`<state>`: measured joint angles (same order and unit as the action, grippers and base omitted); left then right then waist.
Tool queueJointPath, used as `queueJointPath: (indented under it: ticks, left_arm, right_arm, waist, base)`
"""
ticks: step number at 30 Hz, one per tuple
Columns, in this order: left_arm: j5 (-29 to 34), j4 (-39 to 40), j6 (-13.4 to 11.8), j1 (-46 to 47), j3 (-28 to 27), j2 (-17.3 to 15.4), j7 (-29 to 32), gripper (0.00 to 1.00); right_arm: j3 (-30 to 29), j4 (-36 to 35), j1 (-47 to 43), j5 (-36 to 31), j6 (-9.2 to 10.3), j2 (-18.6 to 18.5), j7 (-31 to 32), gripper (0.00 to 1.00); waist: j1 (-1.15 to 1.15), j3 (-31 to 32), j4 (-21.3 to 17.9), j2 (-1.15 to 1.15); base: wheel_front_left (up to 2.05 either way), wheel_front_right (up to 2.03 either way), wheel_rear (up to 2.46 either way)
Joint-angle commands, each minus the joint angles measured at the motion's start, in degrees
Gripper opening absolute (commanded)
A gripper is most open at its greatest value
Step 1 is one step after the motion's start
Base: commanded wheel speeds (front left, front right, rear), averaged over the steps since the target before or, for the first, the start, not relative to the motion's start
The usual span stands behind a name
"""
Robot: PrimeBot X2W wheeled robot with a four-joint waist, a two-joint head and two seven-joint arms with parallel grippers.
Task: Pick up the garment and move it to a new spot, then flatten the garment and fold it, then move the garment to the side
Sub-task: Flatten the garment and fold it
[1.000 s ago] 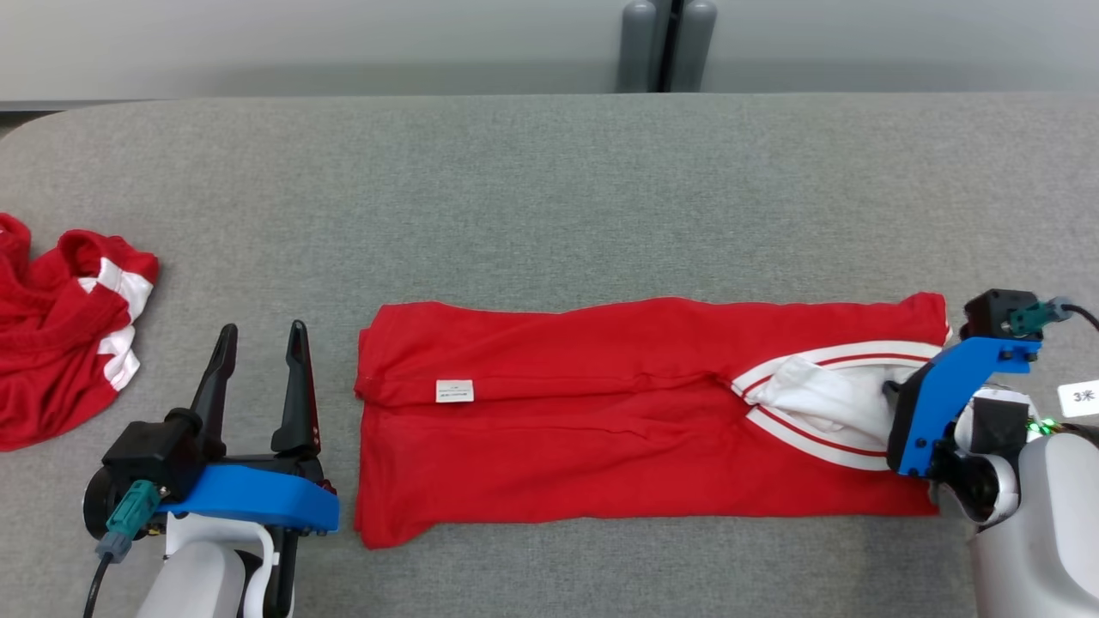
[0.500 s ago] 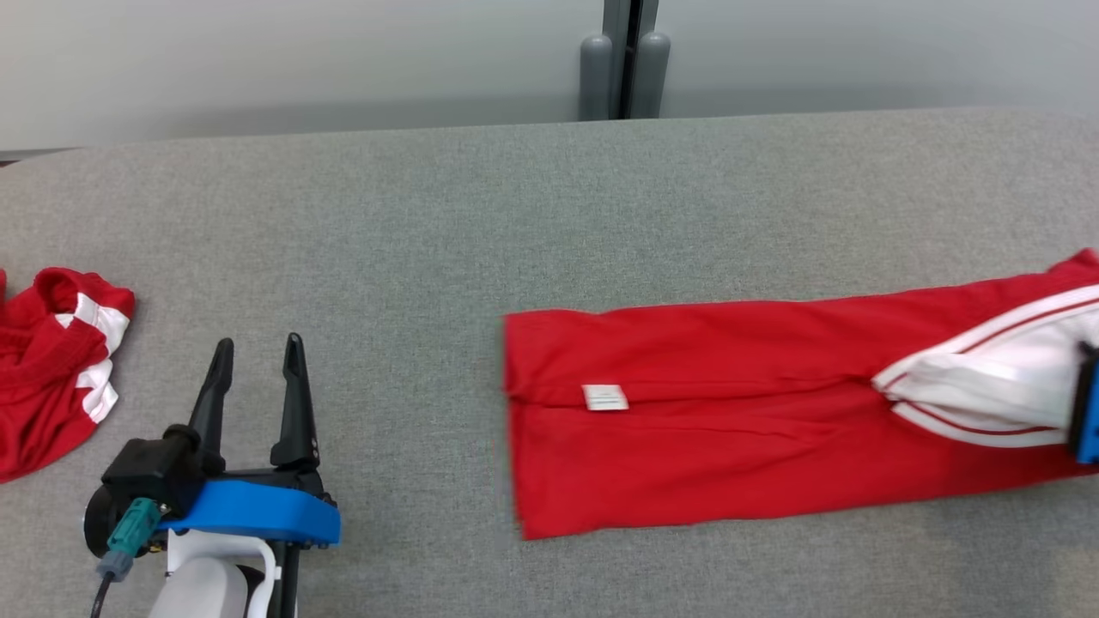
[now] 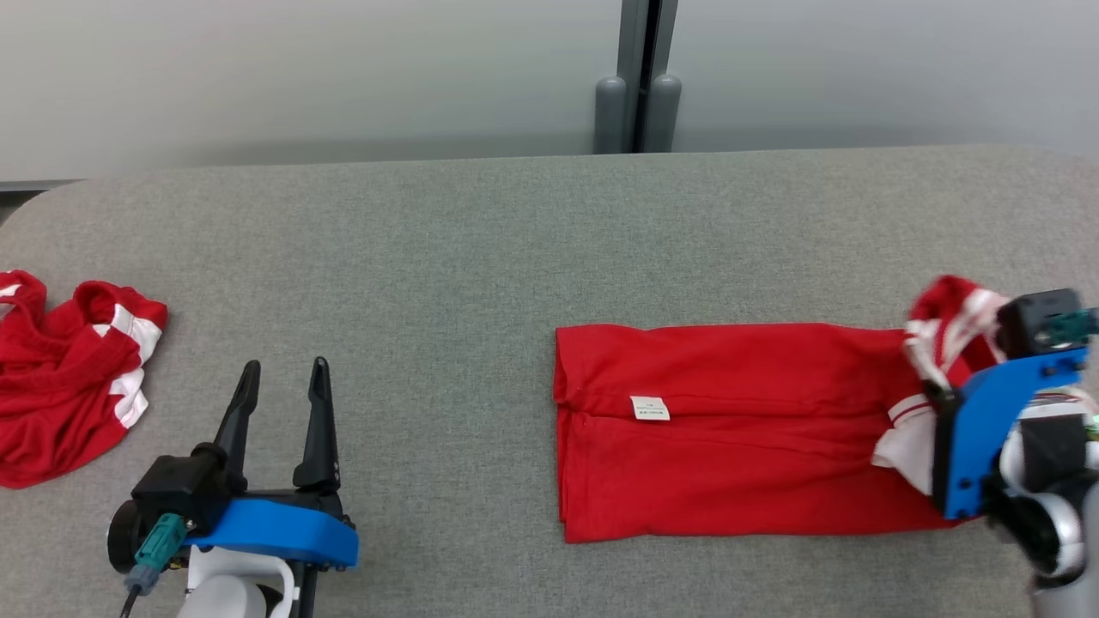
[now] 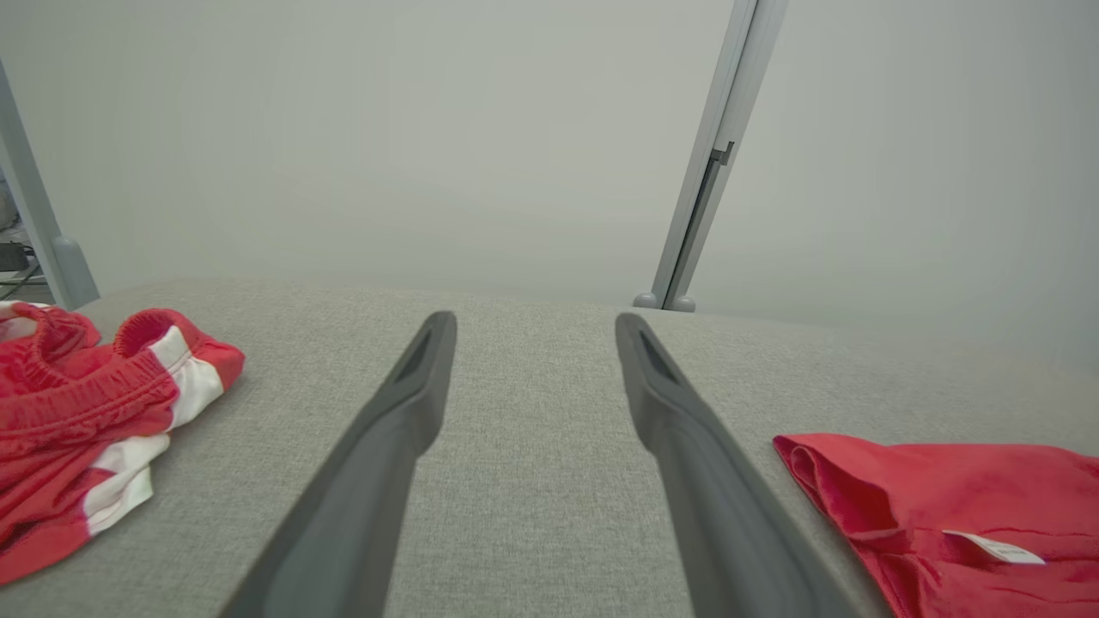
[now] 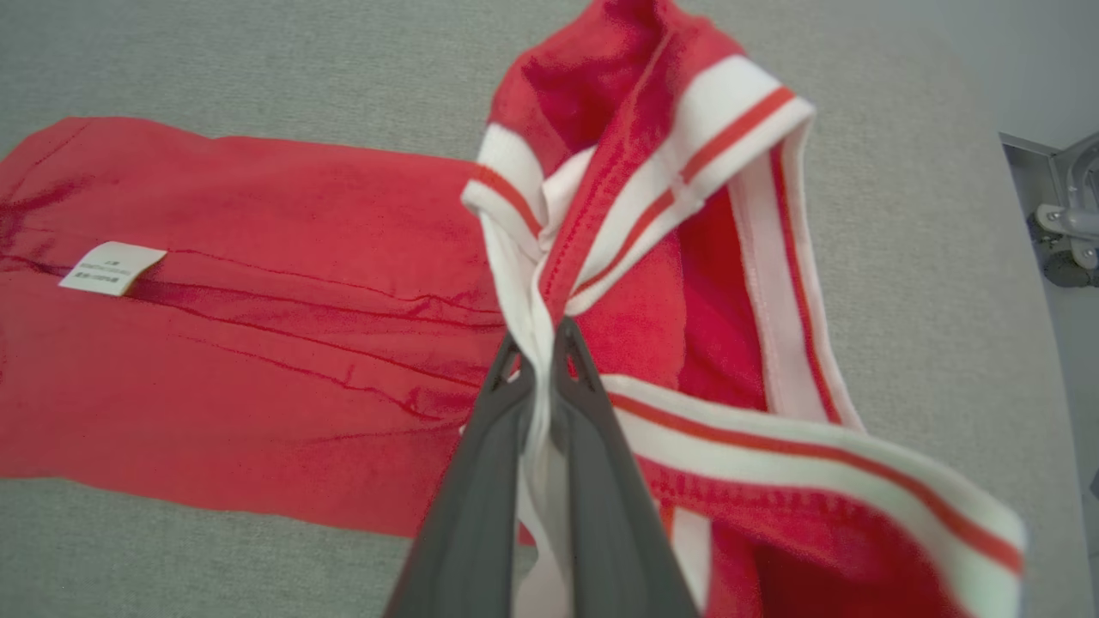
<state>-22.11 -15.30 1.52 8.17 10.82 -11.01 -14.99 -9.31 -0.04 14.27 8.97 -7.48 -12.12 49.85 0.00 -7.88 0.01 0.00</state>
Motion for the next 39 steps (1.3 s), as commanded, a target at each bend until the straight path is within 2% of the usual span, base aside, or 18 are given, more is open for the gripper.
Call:
queueJointPath:
  ticks: [1, 6, 11, 19, 23, 24, 25, 29, 35, 39]
  left_arm:
    - [0.37, 0.04, -0.01, -0.35, 0.20, -0.29, -0.27, 1.00]
    - [0.60, 0.62, 0.35, 0.38, 1.21, -0.32, 0.03, 1.00]
    - [0.80, 0.66, 0.70, 1.74, 2.21, 0.01, 0.40, 1.00]
    - [0.80, -0.39, 1.23, 3.11, 3.59, 0.66, 0.36, 1.00]
    - [0.66, -0.77, 1.37, 3.51, 3.77, 0.82, 0.26, 1.00]
    - [0.60, -0.91, 1.45, 3.60, 3.77, 0.81, 0.24, 1.00]
    - [0.55, -1.06, 1.49, 3.64, 3.81, 0.84, 0.21, 1.00]
    - [0.37, -1.43, 1.59, 3.66, 3.69, 0.72, 0.06, 1.00]
    - [0.05, -1.72, 1.17, 2.53, 3.10, 0.50, -0.09, 1.00]
    - [0.07, -1.40, 0.95, 1.78, 2.47, 0.19, -0.14, 1.00]
  right_arm:
    - [3.78, -1.60, -1.08, 0.95, -0.03, 0.88, 0.16, 0.00]
    - [15.88, -1.72, 1.53, 3.56, -0.03, 4.07, -1.74, 0.00]
    - [23.93, 4.08, 6.27, 4.87, -0.03, 7.14, -4.34, 0.00]
    - [28.20, 17.82, 13.98, 5.10, -0.03, 9.21, -8.69, 0.00]
    - [29.44, 21.61, 15.64, 6.37, -0.03, 9.23, -10.59, 0.00]
    - [29.96, 22.98, 16.02, 6.70, -0.03, 9.20, -10.71, 0.26]
    - [30.40, 23.93, 16.34, 7.44, -0.04, 9.24, -11.28, 1.00]
    - [31.01, 25.20, 17.55, 10.72, -0.03, 9.19, -13.82, 1.00]
    - [28.34, 18.08, 16.29, 17.46, -0.03, 9.17, -18.96, 1.00]
    - [21.64, 12.68, 13.10, 12.74, -0.03, 9.04, -20.71, 1.00]
  waist:
    - [0.00, 0.01, 0.08, 0.00]
    - [0.00, -0.68, 0.43, 0.00]
    - [0.00, -1.56, 1.70, 0.00]
    - [0.00, -2.42, 4.24, 0.00]
    - [0.00, -2.59, 4.97, 0.00]
    - [0.00, -2.62, 5.12, 0.00]
    - [0.00, -2.63, 5.24, 0.00]
    - [0.00, -2.59, 5.28, 0.00]
    - [0.00, -1.46, 4.14, 0.00]
    - [0.00, -0.57, 2.94, 0.00]
  base:
    - [0.00, 0.00, 0.00]
    - [0.00, 0.00, 0.00]
    - [0.00, 0.00, 0.00]
    - [0.00, 0.00, 0.00]
    - [0.00, 0.00, 0.00]
    - [0.00, 0.00, 0.00]
    - [0.00, 0.00, 0.00]
    - [0.00, 0.00, 0.00]
    - [0.00, 0.00, 0.00]
    - [0.00, 0.00, 0.00]
